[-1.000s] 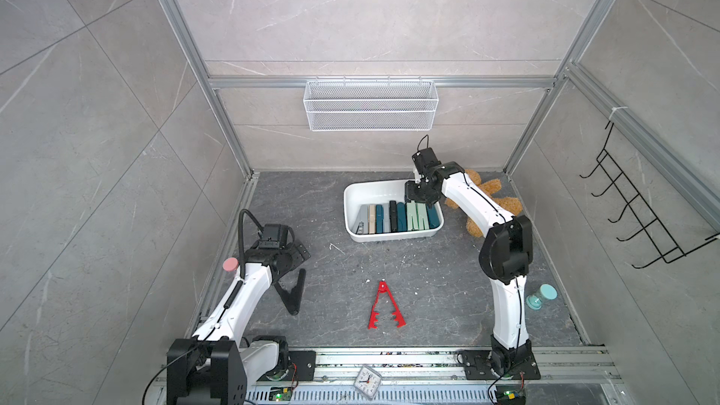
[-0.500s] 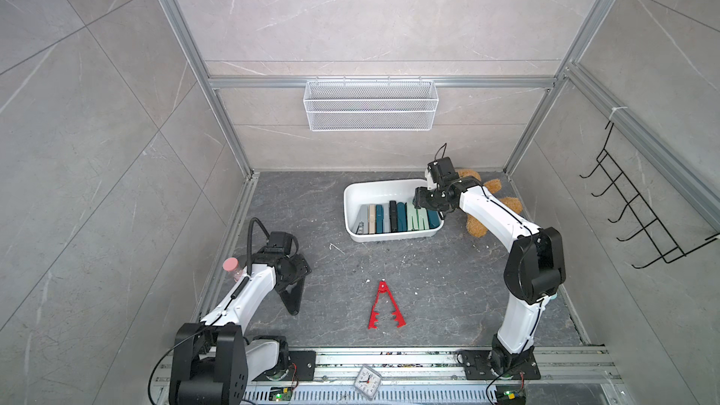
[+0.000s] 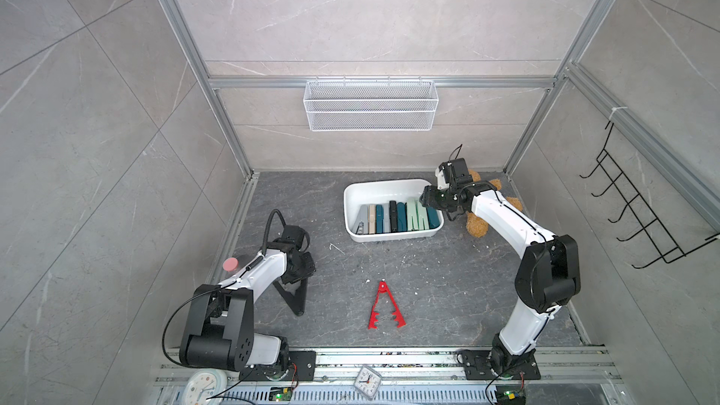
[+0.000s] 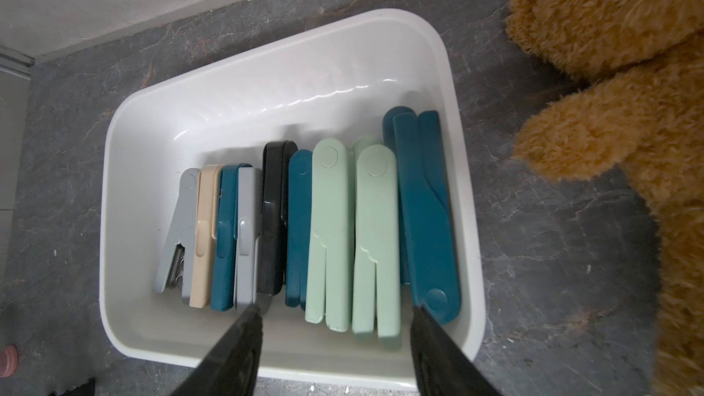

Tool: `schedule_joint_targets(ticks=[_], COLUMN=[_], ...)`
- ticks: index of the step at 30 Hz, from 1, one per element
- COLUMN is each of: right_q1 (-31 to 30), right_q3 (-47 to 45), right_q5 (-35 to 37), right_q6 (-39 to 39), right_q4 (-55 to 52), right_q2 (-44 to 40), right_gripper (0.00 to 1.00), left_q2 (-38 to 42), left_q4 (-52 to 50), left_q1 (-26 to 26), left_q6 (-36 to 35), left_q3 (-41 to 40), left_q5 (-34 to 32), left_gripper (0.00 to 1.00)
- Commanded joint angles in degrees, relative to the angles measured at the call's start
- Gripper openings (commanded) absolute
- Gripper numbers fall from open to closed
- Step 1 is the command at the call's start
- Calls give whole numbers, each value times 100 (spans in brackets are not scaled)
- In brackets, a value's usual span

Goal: Put the pruning pliers into the storage box
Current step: Pick up the pruning pliers from the center of the board.

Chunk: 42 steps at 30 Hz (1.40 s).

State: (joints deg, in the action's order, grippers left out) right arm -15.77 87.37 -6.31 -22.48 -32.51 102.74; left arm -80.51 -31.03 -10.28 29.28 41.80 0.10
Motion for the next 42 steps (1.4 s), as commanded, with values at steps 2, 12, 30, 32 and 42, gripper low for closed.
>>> schedule_joint_targets(ticks=[2, 12, 30, 32, 42], right_q1=[120, 360, 580, 589, 597], right_q3=[-243, -723, -1166, -1187, -1294], right_q5=[-137, -243, -261, -270, -543], right_q6=[-114, -187, -204, -217, -186], right_q4=[167, 337, 412, 421, 539], right_q2=[-304, -601, -861, -853, -783], right_gripper=[63, 63, 63, 63, 63], left_q2=[-247, -615, -801, -749, -661], left_q4=[-2, 126, -105, -107, 33], left_q1=[-115, -401, -839, -841, -837], left_q6=[-124, -184, -423, -432, -398], left_q3=[244, 714, 1940, 1946, 2104], left_q5=[-37, -193, -116, -99, 102], left_gripper=[26, 15, 5, 5, 3])
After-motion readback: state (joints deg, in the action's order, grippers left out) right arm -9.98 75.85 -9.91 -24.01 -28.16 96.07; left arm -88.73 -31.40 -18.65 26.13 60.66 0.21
